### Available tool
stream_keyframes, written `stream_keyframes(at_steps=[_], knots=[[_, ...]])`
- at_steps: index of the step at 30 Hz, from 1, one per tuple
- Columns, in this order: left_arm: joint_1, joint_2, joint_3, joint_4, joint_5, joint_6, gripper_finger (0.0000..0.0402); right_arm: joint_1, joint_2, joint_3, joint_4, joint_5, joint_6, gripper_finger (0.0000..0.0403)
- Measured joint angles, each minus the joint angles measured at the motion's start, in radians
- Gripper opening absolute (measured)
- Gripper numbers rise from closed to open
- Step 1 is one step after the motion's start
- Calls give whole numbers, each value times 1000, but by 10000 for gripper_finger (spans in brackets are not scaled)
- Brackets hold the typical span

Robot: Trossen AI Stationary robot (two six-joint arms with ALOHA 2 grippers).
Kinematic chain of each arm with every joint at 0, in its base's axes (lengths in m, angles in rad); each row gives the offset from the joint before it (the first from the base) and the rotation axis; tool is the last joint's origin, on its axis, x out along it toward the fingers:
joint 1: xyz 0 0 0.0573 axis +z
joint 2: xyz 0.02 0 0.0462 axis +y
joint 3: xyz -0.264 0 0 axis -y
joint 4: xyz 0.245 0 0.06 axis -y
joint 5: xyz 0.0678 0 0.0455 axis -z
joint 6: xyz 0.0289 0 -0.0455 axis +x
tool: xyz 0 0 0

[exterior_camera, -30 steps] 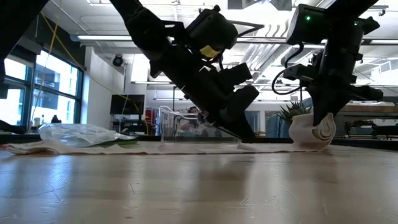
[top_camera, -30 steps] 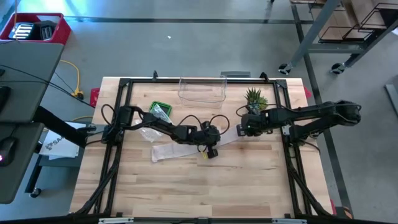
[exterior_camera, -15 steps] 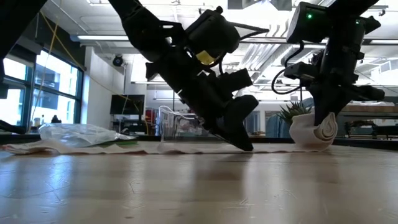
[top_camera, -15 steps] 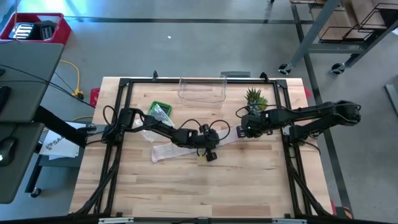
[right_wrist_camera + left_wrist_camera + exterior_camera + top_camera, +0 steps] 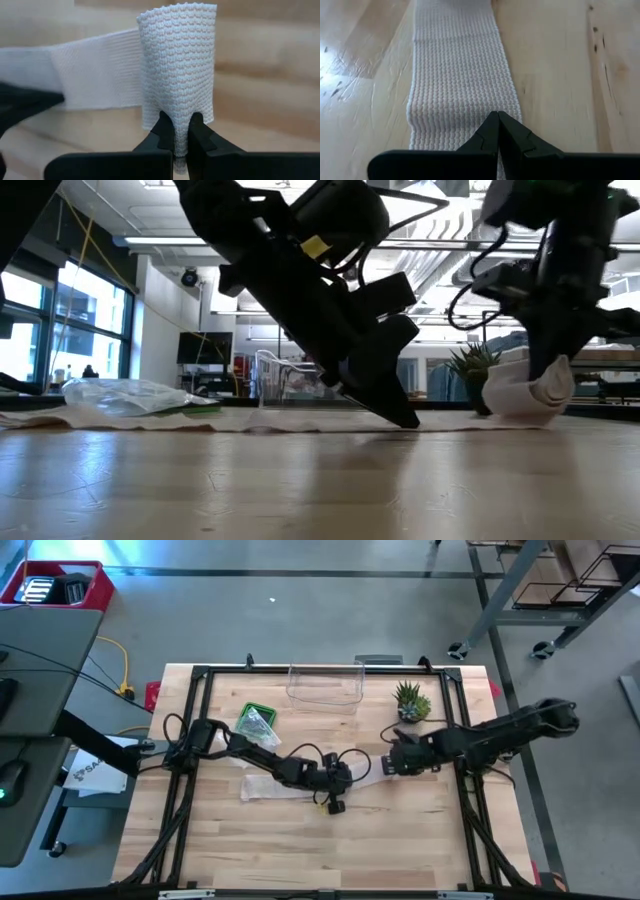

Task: Roll bandage
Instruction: Roll the bandage

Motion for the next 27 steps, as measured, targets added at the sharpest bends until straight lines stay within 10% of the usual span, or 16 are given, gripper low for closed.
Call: stream_keyframes(at_steps=[14,27], knots=[[23,-13,-2,6,116,149,0,396,59,0,83,145,546,3],[17,-11,51,-55,179,261,0,291,49,0,91,101,407,3]])
